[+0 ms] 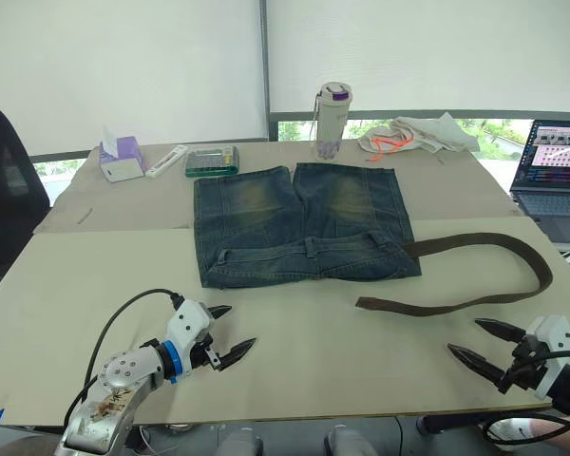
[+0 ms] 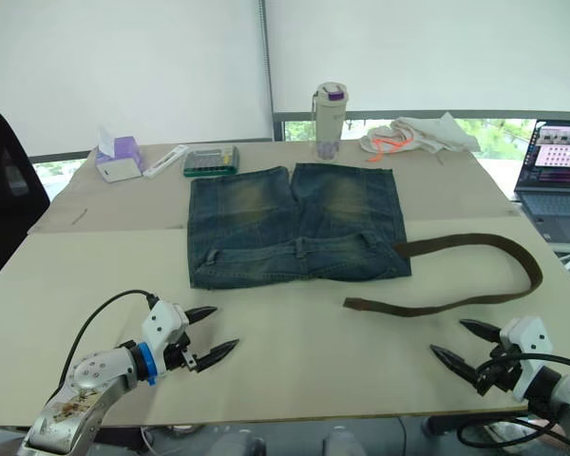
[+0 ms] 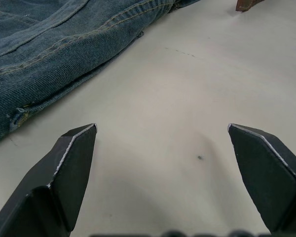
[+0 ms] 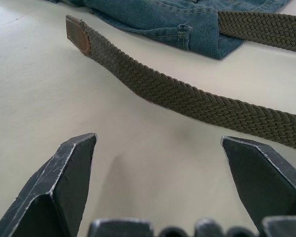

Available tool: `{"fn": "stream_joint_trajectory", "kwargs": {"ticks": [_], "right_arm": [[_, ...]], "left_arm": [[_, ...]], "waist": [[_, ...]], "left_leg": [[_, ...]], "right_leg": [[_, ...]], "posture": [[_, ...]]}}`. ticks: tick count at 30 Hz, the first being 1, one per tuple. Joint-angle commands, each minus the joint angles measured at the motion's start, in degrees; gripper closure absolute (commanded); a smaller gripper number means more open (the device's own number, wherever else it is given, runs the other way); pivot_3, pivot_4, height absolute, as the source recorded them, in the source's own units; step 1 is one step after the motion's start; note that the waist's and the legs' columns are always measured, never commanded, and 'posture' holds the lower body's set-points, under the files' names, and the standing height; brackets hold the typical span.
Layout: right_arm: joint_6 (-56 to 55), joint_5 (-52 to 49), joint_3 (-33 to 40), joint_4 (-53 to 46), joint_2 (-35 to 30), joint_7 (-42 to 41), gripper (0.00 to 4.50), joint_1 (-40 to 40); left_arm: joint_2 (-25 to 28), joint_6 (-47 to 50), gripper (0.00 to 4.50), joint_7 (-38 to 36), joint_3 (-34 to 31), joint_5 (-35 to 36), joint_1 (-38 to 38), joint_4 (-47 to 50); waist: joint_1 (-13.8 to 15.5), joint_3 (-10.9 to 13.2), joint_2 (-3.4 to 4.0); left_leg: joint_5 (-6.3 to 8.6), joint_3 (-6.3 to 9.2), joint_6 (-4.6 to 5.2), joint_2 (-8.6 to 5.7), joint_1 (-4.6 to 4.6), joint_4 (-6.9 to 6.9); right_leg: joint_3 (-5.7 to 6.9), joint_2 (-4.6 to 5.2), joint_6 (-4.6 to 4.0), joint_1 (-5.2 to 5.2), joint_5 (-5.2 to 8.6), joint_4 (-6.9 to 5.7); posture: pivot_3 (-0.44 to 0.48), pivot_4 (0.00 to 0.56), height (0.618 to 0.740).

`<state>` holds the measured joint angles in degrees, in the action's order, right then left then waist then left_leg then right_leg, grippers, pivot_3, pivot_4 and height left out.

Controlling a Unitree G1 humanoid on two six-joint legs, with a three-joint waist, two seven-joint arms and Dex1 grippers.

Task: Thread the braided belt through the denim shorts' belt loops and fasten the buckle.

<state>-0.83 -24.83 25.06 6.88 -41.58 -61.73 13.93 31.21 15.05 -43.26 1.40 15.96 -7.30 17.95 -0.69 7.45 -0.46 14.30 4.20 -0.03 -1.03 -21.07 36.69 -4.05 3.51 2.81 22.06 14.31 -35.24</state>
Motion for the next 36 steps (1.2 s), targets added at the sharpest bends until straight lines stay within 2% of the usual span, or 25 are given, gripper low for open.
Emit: {"fn": "stream_joint_trajectory", "kwargs": {"ticks": [1,9,12,16,19,23,29,36], "right_arm": [[-1.77,-0.49,0.55,0.00,-0.29,-0.57,0.04,-1.36],[-1.30,-0.99,0.04,-0.79,-0.87,-2.28,0.04,-3.59],[0.29,-0.65,-1.87,-4.28,-2.69,-3.34,0.04,-4.78],[6.21,-1.32,-4.15,-7.84,-2.90,0.81,0.04,-11.26],[10.74,2.71,-9.36,-8.04,-3.91,3.72,0.04,-18.73],[11.33,10.70,-20.46,-1.14,-4.68,1.77,0.04,-31.58],[10.42,22.88,-35.27,12.19,-4.67,-3.99,0.04,-46.53],[5.22,32.89,-43.66,25.97,-0.03,-2.50,0.04,-57.75]], "left_arm": [[0.21,-0.94,0.00,-0.07,-0.94,0.61,0.62,0.56],[0.25,-1.52,0.00,-0.39,-2.26,1.29,0.74,1.12],[1.73,-1.22,0.00,-3.71,-3.33,3.90,0.94,2.05],[3.31,-0.17,0.00,-5.50,-4.87,6.40,2.89,2.73],[4.83,-0.07,0.00,-6.75,-5.73,7.08,4.69,2.49],[6.97,3.04,0.00,-8.78,-6.03,10.03,8.38,3.47],[9.43,5.46,0.00,-9.82,-6.71,11.67,12.73,5.01],[10.14,7.47,0.00,-8.21,-7.95,12.82,12.64,8.34]], "waist": [[0.00,0.00,0.00],[-0.04,-0.03,0.04],[-0.10,-0.04,0.08],[-0.27,-0.05,0.11],[-0.34,-0.05,0.10],[-0.30,-0.03,0.07],[0.01,-0.01,0.04],[-0.32,0.01,0.00]], "left_leg": [[0.00,0.00,0.00,0.00,0.00,0.00],[0.00,0.00,0.00,0.00,0.01,0.00],[0.00,0.00,0.00,0.00,0.01,0.00],[0.00,0.02,0.00,0.02,0.03,0.00],[-0.01,0.01,0.00,0.00,0.04,0.00],[-0.01,0.00,0.00,-0.03,0.04,0.00],[-0.01,0.01,0.00,-0.09,0.01,0.02],[-0.01,0.04,0.00,-0.04,0.05,0.02]], "right_leg": [[0.00,0.00,0.00,0.00,0.00,0.00],[0.01,-0.02,0.00,0.00,0.00,-0.02],[0.00,-0.01,0.00,0.00,-0.01,-0.02],[0.00,-0.04,-0.01,0.02,-0.01,-0.07],[0.01,-0.05,-0.02,0.03,-0.02,-0.10],[0.06,-0.06,-0.04,0.08,-0.03,-0.10],[0.13,-0.03,-0.06,0.11,-0.05,-0.08],[0.13,-0.06,-0.12,0.11,-0.09,-0.10]], "posture": [[0.000,0.150,0.740],[0.000,0.150,0.740],[0.000,0.150,0.740],[0.000,0.150,0.740],[0.000,0.150,0.740],[0.000,0.150,0.740],[0.000,0.150,0.740],[0.000,0.150,0.740]]}}
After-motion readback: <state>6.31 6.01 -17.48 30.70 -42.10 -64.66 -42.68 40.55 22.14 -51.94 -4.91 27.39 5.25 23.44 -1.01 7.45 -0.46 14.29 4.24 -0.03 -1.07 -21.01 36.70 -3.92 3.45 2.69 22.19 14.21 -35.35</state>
